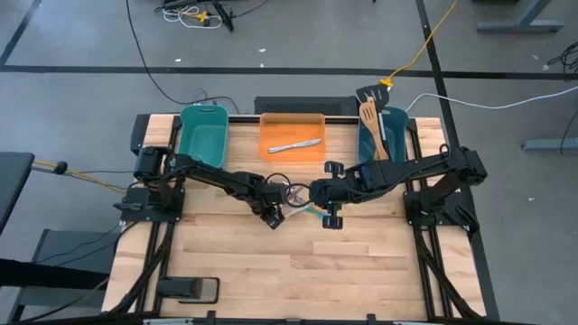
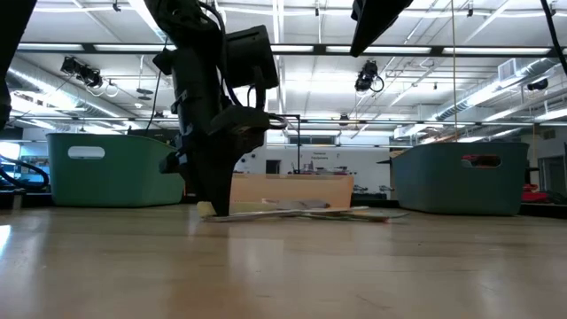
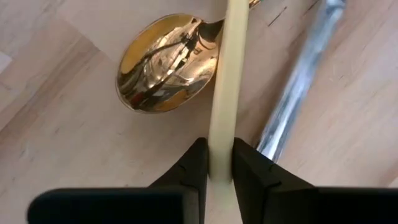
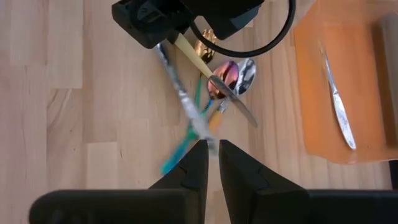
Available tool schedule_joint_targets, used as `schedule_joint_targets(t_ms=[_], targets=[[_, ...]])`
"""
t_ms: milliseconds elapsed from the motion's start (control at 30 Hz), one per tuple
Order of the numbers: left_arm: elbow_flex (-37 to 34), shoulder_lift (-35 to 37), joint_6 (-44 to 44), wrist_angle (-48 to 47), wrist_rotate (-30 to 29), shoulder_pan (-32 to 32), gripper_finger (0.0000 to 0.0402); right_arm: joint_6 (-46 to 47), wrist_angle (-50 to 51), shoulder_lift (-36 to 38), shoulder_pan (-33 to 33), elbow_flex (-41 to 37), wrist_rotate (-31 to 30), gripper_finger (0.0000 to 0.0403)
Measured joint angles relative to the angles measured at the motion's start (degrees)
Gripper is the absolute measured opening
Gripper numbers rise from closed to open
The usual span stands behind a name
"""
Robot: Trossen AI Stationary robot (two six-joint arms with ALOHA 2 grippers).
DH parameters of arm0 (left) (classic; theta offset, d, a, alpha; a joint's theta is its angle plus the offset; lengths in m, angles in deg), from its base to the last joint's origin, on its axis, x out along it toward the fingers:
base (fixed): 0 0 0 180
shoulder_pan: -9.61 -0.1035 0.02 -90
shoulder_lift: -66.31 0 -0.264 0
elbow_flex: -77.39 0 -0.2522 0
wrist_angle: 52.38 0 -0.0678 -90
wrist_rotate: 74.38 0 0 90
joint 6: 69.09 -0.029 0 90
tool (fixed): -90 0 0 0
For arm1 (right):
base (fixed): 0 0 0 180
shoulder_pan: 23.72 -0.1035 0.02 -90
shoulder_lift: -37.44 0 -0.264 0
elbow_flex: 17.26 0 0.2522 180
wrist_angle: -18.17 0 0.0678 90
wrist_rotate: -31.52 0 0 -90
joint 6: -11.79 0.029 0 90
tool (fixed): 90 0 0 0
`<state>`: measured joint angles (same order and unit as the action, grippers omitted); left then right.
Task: Pick & Place Kitchen Items
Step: Put the yellow knife into the orange bin
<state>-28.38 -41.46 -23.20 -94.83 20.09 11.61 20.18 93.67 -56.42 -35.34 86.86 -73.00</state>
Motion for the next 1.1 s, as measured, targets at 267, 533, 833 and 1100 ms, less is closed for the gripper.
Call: schedule_joint_targets(t_ms=[267,533,833,1100], targets=[[3.73,-0.54,-2.7,-2.68,-0.94,0.33,0.0056,-0.04,0.0,0.0,0.0,-0.02,-0.05,0.0048],[10.53,-0.9,-5.59,-7.48,-6.06,2.19,0.0056,0.09,0.02,0.0,0.0,0.0,-0.06,0.0048],[12.98,1.4,-7.8,-12.51,-12.43,3.21,0.0056,0.36,0.02,0.0,0.0,-0.02,-0.05,0.0048],[13.05,10.68,-8.4,-14.23,-18.08,3.19,0.0056,1.1,-0.29,0.0,0.0,0.0,-0.05,0.0048]])
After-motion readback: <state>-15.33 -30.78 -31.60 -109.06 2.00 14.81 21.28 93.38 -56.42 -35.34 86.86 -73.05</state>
